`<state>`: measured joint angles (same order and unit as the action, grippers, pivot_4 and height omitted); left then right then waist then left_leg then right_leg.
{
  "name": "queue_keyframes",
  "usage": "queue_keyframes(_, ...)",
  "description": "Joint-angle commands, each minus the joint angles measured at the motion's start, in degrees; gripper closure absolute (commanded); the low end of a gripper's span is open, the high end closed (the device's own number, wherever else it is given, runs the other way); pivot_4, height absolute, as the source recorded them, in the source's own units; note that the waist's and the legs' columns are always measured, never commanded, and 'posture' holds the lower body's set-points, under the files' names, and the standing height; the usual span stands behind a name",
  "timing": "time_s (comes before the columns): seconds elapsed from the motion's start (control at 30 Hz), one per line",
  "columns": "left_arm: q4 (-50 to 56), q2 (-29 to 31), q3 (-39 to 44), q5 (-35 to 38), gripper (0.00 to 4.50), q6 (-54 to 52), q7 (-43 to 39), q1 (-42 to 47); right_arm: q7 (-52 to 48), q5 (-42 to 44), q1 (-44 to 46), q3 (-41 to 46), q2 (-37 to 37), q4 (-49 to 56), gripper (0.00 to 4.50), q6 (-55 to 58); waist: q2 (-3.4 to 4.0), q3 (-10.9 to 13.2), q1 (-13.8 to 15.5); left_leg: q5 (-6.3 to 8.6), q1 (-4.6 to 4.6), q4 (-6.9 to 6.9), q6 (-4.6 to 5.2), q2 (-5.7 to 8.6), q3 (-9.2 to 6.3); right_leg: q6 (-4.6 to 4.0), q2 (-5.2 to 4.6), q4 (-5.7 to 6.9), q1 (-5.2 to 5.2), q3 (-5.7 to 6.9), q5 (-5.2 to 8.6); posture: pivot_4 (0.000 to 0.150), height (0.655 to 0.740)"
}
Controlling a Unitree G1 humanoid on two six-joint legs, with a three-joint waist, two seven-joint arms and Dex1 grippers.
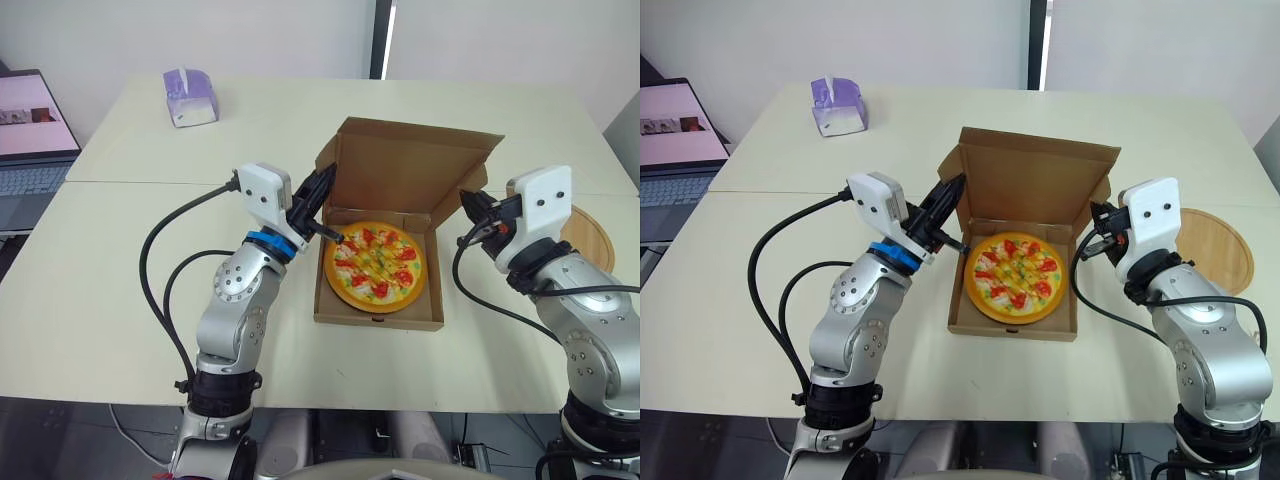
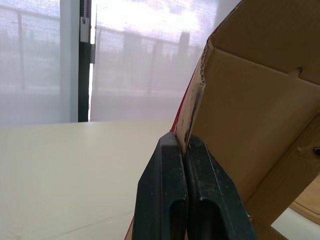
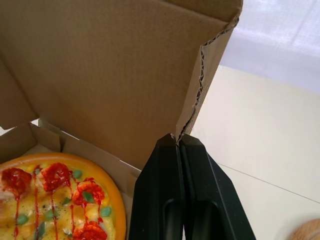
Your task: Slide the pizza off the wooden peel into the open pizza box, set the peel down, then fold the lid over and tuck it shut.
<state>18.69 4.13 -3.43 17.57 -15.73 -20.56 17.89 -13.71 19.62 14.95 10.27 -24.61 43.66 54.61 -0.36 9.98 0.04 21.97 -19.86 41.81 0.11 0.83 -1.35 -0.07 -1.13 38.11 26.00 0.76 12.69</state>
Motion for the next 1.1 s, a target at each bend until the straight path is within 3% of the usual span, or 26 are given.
queue_keyframes(0.03,2.61,-0.69,-2.23,-0.4,4.5,1.04,0.29,-0.05,-0.87,1.29,1.39,0.78,-0.48,1.06,4.46,-1.1,-0.01,0.0,0.11,0.0,0.0,0.0,0.0,0.0,0.0,0.01,0.0,-0.01,-0.01,0.0,0.0,0.15,0.7251)
queue_keyframes(1.1,1.34,-2.68,-5.17,1.42,4.5,1.55,0.37,-5.37,-0.47,2.87,-3.71,0.19,0.36,2.48,4.46,-1.4,-0.03,-0.2,0.56,0.14,0.4,0.01,0.26,0.01,-0.11,0.04,0.01,-0.17,-0.52,0.06,0.0,0.15,0.7251)
